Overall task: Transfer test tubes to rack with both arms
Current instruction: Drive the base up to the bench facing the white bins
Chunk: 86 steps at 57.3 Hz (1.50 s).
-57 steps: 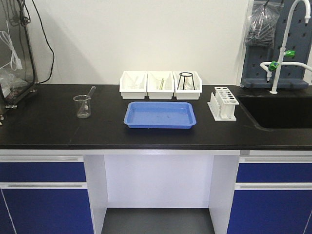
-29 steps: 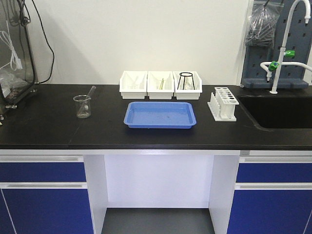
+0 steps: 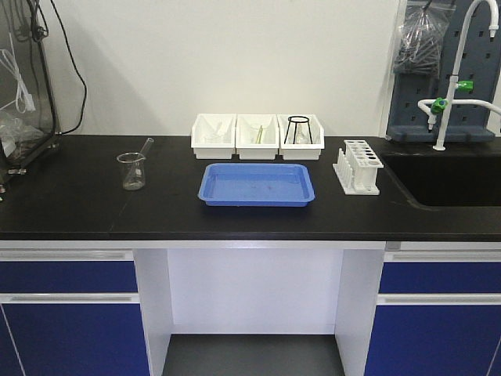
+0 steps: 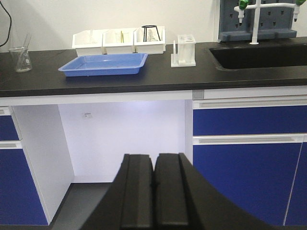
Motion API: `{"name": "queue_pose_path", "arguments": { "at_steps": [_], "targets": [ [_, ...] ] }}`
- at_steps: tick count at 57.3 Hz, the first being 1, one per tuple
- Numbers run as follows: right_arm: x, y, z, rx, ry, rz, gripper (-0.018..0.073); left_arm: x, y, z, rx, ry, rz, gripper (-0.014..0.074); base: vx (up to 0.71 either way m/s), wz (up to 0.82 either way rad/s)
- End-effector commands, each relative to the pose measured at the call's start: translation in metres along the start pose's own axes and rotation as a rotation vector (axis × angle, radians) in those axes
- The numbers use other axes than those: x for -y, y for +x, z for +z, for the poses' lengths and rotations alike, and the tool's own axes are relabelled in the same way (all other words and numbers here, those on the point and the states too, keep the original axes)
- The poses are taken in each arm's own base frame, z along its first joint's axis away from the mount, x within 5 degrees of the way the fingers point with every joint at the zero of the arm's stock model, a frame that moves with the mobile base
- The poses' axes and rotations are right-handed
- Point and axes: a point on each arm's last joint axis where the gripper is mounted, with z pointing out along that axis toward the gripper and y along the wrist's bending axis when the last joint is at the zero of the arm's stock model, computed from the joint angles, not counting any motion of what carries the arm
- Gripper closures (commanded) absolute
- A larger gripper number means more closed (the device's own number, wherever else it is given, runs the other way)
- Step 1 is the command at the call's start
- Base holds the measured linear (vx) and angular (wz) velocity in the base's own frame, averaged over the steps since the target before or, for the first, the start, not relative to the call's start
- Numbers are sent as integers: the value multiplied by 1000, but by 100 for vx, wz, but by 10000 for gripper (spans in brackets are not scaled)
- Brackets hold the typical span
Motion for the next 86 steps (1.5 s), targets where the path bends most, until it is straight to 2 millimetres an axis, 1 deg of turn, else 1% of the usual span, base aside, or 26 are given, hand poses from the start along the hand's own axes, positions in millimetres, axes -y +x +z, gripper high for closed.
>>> {"name": "queue_pose_path", "arguments": {
  "at_steps": [1,22,42,64,86],
  "targets": [
    [0,-4,0,82,-1,-23,566,0,0,1,79,1,-9,615,2,0],
    [0,-4,0,82,-1,-23,566,0,0,1,79,1,-9,615,7,0],
    [0,-4,0,82,-1,-23,566,0,0,1,79,1,-9,615,22,4],
    [0,-4,0,82,-1,-23,566,0,0,1,79,1,-9,615,32,-9],
    [0,-4,0,82,-1,-23,566,0,0,1,79,1,-9,615,42,5]
  ]
}}
